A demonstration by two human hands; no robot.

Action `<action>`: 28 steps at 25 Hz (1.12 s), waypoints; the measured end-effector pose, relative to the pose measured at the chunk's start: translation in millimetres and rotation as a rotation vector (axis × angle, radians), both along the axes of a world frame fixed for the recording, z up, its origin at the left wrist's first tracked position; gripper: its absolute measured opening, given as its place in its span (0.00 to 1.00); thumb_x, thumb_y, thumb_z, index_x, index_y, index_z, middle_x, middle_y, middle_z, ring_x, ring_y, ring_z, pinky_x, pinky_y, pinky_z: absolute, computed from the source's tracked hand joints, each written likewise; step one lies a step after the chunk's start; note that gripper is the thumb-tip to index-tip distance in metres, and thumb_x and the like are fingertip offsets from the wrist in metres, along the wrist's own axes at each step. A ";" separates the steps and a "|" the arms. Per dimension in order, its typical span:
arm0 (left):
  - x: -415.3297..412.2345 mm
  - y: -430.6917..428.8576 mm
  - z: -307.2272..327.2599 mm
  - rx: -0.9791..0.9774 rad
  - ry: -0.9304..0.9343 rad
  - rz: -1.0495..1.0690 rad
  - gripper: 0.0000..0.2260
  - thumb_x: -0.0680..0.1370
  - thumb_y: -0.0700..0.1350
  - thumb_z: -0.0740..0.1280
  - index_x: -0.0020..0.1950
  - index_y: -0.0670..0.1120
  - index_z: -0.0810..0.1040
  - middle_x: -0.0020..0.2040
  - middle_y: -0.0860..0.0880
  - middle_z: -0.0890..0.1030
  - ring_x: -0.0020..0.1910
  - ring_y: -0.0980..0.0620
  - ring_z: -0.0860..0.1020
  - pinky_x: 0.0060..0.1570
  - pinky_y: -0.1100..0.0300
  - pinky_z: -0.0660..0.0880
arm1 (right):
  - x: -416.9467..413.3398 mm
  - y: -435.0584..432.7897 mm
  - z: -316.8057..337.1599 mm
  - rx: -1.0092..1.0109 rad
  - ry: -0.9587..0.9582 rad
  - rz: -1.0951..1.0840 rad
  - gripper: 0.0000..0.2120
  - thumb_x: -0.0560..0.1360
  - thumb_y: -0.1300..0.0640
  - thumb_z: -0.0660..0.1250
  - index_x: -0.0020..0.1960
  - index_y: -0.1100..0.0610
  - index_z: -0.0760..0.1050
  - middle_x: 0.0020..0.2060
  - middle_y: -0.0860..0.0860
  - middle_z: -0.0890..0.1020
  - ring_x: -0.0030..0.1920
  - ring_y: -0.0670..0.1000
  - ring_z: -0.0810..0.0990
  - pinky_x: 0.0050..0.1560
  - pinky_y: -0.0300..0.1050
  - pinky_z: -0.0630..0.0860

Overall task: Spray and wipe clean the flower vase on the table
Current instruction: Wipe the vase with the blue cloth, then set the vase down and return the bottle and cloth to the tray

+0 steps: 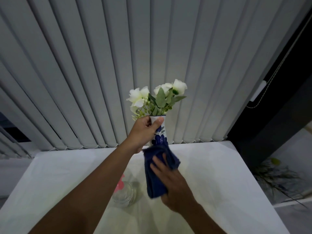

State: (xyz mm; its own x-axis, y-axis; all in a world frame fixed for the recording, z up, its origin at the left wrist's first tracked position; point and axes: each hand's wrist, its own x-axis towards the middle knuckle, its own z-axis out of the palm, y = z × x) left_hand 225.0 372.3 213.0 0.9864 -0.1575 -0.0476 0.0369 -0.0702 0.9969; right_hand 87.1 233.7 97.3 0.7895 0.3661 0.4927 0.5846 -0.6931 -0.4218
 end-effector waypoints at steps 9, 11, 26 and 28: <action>8.2 -0.3 -8.9 -0.009 -0.031 -0.012 0.09 0.80 0.48 0.72 0.41 0.46 0.83 0.32 0.55 0.85 0.32 0.58 0.82 0.33 0.64 0.79 | 14.0 -22.4 -9.4 -0.025 0.012 0.126 0.27 0.73 0.69 0.65 0.72 0.61 0.74 0.78 0.52 0.68 0.80 0.60 0.60 0.79 0.61 0.58; 14.7 3.8 -11.7 0.012 -0.041 -0.010 0.03 0.80 0.46 0.72 0.46 0.49 0.83 0.38 0.56 0.87 0.37 0.60 0.84 0.40 0.65 0.82 | -0.8 -31.2 -28.5 -0.039 0.117 0.113 0.25 0.73 0.66 0.64 0.70 0.59 0.75 0.78 0.48 0.69 0.76 0.56 0.68 0.74 0.55 0.69; 10.6 3.9 -147.0 0.424 -0.003 -0.157 0.14 0.72 0.45 0.78 0.56 0.51 0.81 0.52 0.54 0.86 0.51 0.55 0.83 0.53 0.57 0.78 | -47.8 -33.3 -95.0 0.477 0.765 -0.396 0.27 0.77 0.75 0.60 0.62 0.48 0.81 0.26 0.36 0.80 0.23 0.40 0.76 0.28 0.34 0.71; 8.4 4.1 -155.7 0.430 0.005 -0.157 0.15 0.72 0.44 0.78 0.57 0.52 0.80 0.53 0.54 0.85 0.53 0.54 0.83 0.55 0.57 0.78 | -50.4 -37.7 -101.4 0.476 0.785 -0.425 0.25 0.78 0.74 0.60 0.63 0.50 0.80 0.24 0.37 0.79 0.21 0.41 0.73 0.26 0.35 0.68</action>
